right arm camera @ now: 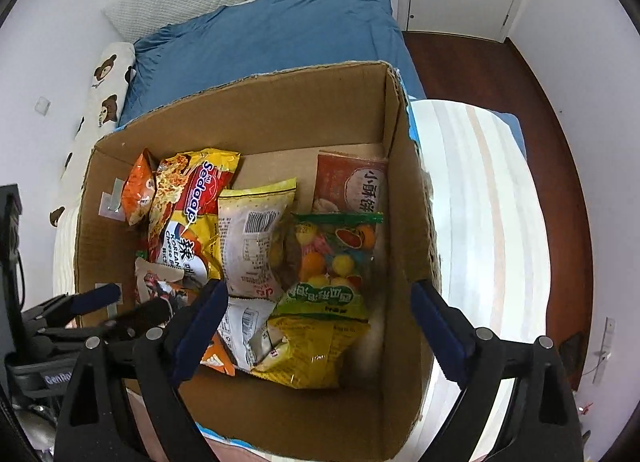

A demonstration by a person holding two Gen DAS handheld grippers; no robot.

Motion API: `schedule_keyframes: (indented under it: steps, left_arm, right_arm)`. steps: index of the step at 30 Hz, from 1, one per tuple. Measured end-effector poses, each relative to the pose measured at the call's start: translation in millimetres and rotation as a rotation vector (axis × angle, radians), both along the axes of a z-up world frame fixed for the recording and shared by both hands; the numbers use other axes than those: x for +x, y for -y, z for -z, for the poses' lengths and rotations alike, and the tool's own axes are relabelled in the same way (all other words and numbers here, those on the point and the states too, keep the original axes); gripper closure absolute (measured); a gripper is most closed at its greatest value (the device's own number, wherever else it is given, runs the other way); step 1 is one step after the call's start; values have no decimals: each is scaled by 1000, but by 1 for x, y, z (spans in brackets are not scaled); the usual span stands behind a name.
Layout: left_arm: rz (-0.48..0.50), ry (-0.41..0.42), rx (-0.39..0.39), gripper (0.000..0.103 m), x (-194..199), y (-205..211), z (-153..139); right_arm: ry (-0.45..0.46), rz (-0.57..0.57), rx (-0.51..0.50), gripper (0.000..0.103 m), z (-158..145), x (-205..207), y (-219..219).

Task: Organize snacks
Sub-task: 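Carry both bags into the box and open both tools, then move both open tools back toward the last two snacks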

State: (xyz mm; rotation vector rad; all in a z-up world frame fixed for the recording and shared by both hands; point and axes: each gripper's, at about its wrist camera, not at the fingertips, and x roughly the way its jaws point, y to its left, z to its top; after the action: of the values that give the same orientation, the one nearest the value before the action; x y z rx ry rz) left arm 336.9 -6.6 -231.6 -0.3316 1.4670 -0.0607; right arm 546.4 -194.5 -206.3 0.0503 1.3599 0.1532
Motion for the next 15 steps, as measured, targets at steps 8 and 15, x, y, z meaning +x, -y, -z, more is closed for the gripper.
schedule_keyframes:
  steps: [8, 15]
  left_arm:
    - [-17, 102, 114, 9, -12, -11, -21]
    - [-24, 138, 170, 9, -19, -14, -27]
  right_arm:
    - [11, -5, -19, 4, 1, -22, -6]
    - [14, -6, -27, 3, 5, -34, -11]
